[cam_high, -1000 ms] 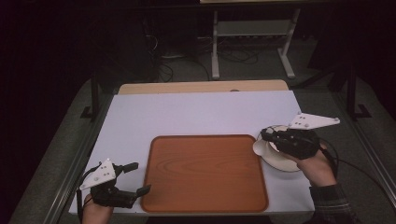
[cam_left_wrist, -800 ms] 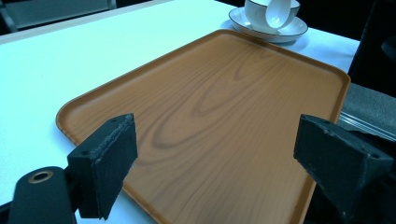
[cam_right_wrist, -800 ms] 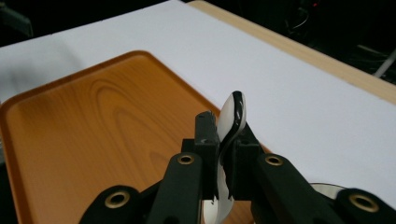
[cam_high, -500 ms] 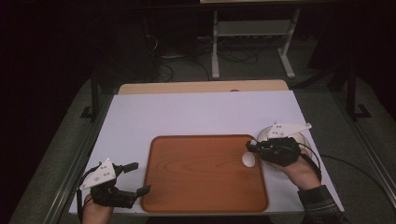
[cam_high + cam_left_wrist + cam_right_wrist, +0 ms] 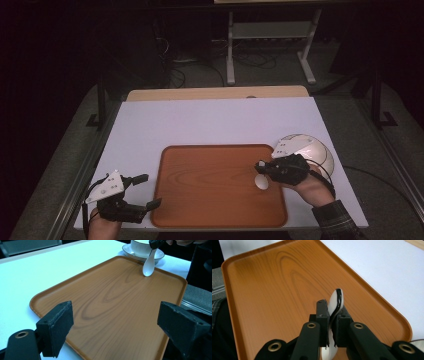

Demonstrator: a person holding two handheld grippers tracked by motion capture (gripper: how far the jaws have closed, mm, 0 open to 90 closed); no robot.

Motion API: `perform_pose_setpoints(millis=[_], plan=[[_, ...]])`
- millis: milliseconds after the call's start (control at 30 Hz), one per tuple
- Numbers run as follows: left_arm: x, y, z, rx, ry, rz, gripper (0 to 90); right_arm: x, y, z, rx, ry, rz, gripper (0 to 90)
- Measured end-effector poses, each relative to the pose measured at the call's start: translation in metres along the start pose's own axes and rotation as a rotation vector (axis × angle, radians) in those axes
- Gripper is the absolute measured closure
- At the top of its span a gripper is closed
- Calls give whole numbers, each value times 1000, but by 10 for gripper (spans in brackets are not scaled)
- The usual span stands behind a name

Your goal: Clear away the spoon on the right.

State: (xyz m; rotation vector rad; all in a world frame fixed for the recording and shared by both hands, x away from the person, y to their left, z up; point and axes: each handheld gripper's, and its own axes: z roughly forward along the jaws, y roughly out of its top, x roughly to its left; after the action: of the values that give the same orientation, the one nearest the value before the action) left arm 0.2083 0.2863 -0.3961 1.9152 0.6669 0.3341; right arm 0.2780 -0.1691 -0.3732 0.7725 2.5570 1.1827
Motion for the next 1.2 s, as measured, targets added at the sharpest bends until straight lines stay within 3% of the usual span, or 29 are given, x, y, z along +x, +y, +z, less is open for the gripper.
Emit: perform_pose_setpoints(millis=[700, 1000, 1200], plan=[[0, 0, 1, 2, -1, -1, 131, 4, 14, 36, -11, 45, -40, 834], [0, 0, 2, 6, -4, -1, 131, 9, 16, 64, 46, 83, -69, 830], [0, 0, 2, 10, -3, -2, 130, 17, 15, 87, 126, 106, -117, 817]])
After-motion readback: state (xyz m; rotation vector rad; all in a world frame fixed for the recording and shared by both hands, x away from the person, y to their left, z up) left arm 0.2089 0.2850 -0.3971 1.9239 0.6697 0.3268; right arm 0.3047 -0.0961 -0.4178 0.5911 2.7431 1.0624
